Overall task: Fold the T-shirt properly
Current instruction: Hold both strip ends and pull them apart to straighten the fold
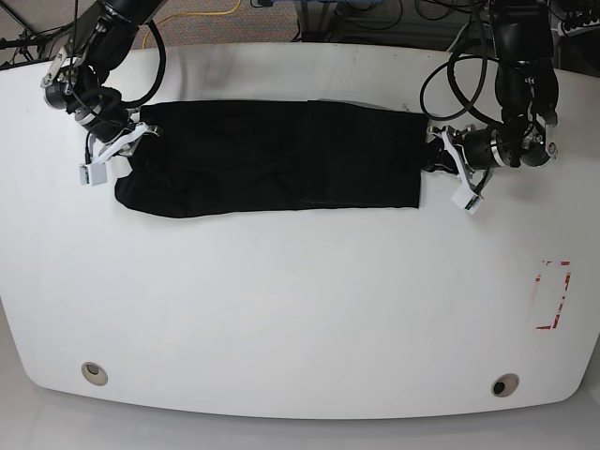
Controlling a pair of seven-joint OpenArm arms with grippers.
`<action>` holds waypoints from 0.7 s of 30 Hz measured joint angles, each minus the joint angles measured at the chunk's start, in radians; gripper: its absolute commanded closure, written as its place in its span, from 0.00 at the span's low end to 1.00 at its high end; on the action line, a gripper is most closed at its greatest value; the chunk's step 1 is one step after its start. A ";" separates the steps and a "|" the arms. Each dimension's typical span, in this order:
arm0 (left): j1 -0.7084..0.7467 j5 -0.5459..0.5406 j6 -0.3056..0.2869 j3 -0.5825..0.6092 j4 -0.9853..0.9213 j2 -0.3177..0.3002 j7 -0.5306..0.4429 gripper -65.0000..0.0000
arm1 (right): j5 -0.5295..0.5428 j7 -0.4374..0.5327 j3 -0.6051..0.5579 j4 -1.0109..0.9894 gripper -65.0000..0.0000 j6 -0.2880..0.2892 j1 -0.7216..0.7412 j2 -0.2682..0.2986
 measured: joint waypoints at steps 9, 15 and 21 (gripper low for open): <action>-0.007 0.072 -0.005 0.014 0.006 0.053 -0.025 0.94 | 0.010 -0.013 -0.005 0.268 1.00 -0.093 -0.045 0.000; -0.013 0.129 -0.003 0.011 0.014 0.106 -0.038 0.94 | 0.007 -0.060 -0.033 0.307 1.00 -0.111 -0.019 0.003; -0.016 0.173 -0.003 0.008 0.014 0.155 -0.054 0.94 | 0.009 -0.071 -0.092 0.307 1.00 -0.111 0.008 0.001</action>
